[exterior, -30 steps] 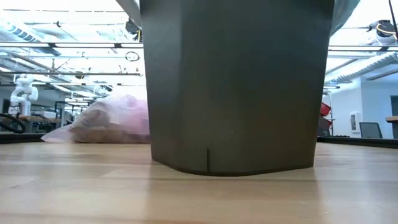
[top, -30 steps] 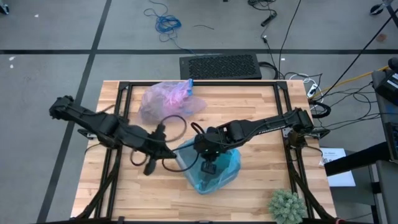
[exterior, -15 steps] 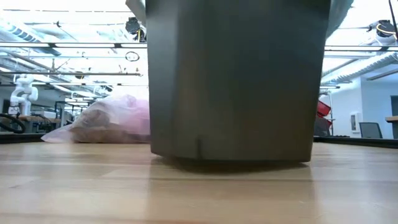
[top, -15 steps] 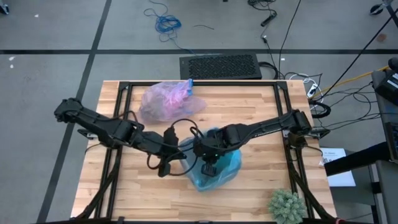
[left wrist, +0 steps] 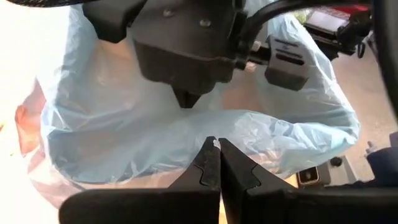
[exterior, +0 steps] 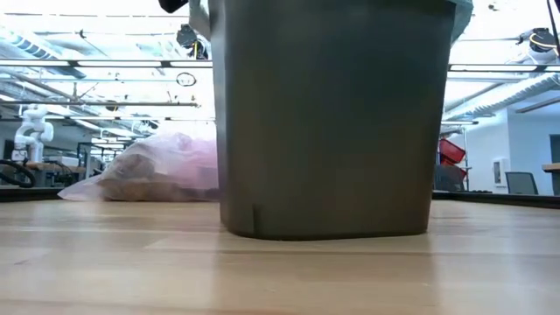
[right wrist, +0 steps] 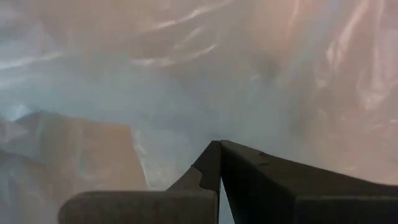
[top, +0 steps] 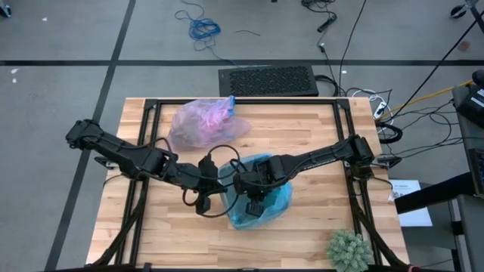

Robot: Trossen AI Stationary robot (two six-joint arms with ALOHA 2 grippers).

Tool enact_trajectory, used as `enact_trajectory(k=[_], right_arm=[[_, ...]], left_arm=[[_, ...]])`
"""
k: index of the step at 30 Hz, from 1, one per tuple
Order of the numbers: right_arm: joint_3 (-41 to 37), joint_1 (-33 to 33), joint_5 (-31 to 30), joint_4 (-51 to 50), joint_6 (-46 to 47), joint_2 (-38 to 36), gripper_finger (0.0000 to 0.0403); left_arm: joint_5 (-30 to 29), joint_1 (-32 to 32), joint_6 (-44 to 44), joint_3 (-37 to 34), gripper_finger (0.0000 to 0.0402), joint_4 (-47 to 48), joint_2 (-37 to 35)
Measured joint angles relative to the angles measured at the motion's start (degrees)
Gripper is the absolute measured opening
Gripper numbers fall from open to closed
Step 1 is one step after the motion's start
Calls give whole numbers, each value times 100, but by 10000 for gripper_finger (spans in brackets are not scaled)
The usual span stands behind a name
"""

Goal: Place trash/remove bag and relplace
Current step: Insert the new trash bag into the trash bin

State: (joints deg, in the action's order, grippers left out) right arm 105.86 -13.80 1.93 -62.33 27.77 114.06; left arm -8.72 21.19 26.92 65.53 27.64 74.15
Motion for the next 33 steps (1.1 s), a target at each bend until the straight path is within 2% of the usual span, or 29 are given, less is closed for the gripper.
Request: enact_trajectory(k=[8,33], right_arm=[[-254,30,98,-92,-17,-7,0],[-1182,128,326,608,2,-26,0]], left_arm=[[-145,4,-25,-42,0,-115,11],[-296,0,-23,-51,0,-74,20]])
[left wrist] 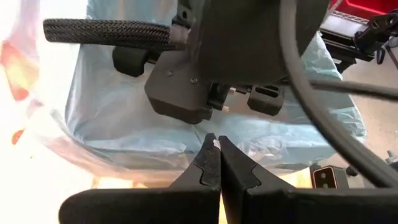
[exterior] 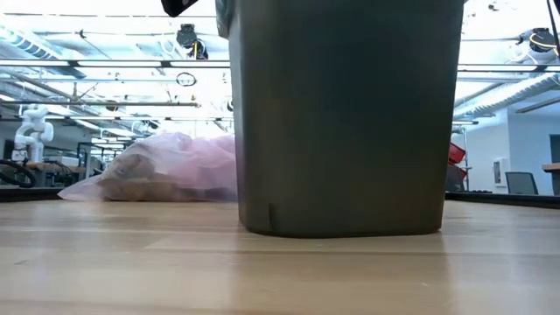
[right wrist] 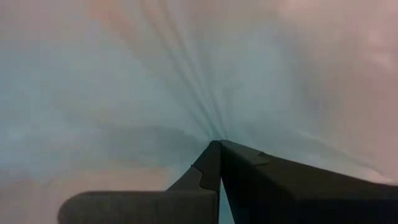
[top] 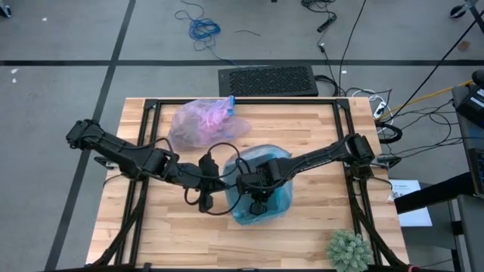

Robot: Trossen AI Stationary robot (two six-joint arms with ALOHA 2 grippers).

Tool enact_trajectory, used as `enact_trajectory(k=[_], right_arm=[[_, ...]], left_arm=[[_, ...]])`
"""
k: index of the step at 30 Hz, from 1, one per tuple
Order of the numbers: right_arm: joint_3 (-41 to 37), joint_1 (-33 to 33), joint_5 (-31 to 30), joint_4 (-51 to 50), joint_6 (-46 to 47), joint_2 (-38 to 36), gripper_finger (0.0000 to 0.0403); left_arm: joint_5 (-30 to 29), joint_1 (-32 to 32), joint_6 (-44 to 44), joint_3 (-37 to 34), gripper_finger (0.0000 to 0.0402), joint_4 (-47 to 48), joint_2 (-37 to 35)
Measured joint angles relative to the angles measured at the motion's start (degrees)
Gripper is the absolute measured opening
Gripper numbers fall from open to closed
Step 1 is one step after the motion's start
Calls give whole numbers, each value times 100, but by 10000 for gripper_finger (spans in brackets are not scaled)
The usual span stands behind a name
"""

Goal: Place trash/remove bag and relplace
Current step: Insert the new trash bag into the trash bin

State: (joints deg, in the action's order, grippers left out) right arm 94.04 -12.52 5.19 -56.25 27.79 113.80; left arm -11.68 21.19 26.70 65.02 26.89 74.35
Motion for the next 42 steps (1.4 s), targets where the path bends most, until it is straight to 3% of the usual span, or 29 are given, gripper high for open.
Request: enact_trajectory(k=[13,24,31,42], right_arm=[[-529,95,148,233,4,57,0],[462,88,245,-212,7,11,4],[1040,82,224,-538,9,4,43],[916,90,-34,-587,26,-4,115]], left_arm=[[131,20,-5,-40,0,217,26],[87,15,-11,-18,0,141,4],[1,3,-7,-15,0,112,-98],[-17,84,147,-9,0,158,-604]])
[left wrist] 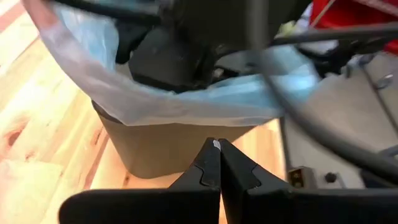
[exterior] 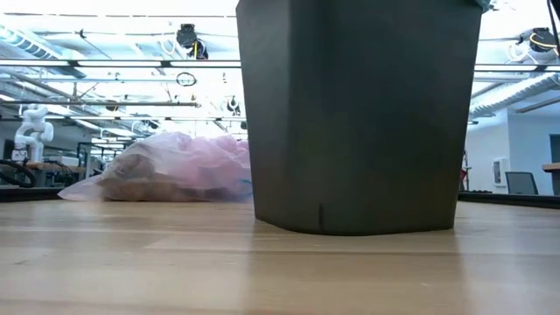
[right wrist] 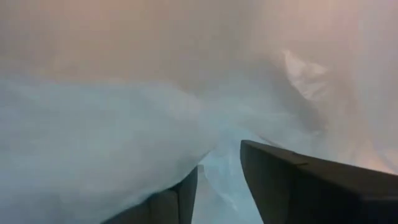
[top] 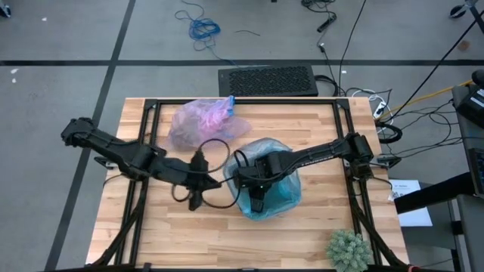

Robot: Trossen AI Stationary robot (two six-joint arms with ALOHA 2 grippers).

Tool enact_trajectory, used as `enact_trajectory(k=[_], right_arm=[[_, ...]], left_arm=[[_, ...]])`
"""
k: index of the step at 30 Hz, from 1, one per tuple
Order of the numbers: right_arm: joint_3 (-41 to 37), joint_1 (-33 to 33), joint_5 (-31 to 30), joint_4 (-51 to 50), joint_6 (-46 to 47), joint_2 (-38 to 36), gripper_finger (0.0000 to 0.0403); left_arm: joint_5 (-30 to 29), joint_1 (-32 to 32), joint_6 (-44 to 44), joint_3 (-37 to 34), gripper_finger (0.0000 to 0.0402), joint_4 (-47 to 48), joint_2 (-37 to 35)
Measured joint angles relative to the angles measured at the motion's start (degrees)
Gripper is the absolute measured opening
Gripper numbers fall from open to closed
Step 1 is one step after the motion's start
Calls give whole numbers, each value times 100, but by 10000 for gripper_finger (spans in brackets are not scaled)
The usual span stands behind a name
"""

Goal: Place trash/remove bag and relplace
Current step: Insert the new trash bag into the trash bin

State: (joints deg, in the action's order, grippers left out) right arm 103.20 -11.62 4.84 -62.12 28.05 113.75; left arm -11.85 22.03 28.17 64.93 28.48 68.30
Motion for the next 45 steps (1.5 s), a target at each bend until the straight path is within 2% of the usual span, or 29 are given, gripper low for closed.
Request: enact_trajectory(k=[5,10,22,31,45], right_arm=[[0,0,-2,9,0,0,120],[0,0,-4,25,-20,0,121],[0,0,-2,99,-20,0,121],[0,0,109,97,-20,0,121],[267,-92,129,-52,7,0,126]], left_arm=[[-3,75,49,4,0,37,-574],[-27,-161,-165,4,0,-158,-649],[456,-1052,-462,7,0,-230,159],[605,-1081,-300,-114,0,180,414],[576,-1083,-149,-339,0,-117,414]])
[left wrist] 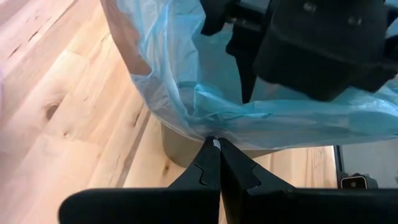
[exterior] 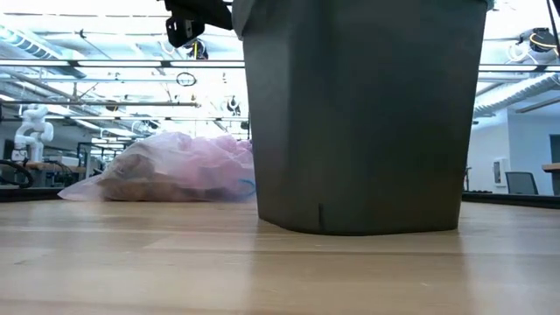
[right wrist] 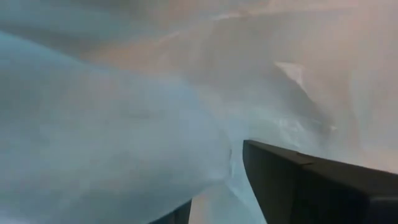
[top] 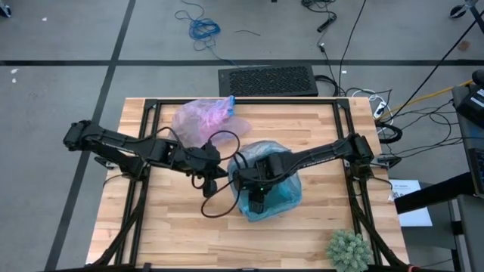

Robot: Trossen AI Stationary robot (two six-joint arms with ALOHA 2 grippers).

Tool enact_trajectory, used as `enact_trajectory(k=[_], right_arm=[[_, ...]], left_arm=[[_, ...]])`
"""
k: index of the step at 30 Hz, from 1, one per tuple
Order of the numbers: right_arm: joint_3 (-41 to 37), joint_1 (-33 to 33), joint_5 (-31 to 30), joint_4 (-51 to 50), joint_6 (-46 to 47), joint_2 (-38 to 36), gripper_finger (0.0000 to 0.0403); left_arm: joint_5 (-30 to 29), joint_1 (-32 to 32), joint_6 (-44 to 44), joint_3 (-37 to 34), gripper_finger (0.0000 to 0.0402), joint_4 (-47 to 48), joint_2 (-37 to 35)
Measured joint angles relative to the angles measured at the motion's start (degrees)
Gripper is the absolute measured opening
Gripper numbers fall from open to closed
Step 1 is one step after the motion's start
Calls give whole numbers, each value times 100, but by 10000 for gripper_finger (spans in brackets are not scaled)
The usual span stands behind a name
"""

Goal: Place trash/remove bag and relplace
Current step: Insert the new trash bag into the trash bin

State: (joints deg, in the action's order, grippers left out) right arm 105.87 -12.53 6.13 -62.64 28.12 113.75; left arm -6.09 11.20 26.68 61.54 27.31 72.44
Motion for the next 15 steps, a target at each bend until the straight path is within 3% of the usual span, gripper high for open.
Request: enact_trajectory(k=[9,15], right_arm=[[523,4,0,-619,99,-2,191],[1172,4,2,-962,167,2,202]], left_arm=[[-9,0,-2,0,0,4,0],[-13,1,-2,0,0,6,-2]])
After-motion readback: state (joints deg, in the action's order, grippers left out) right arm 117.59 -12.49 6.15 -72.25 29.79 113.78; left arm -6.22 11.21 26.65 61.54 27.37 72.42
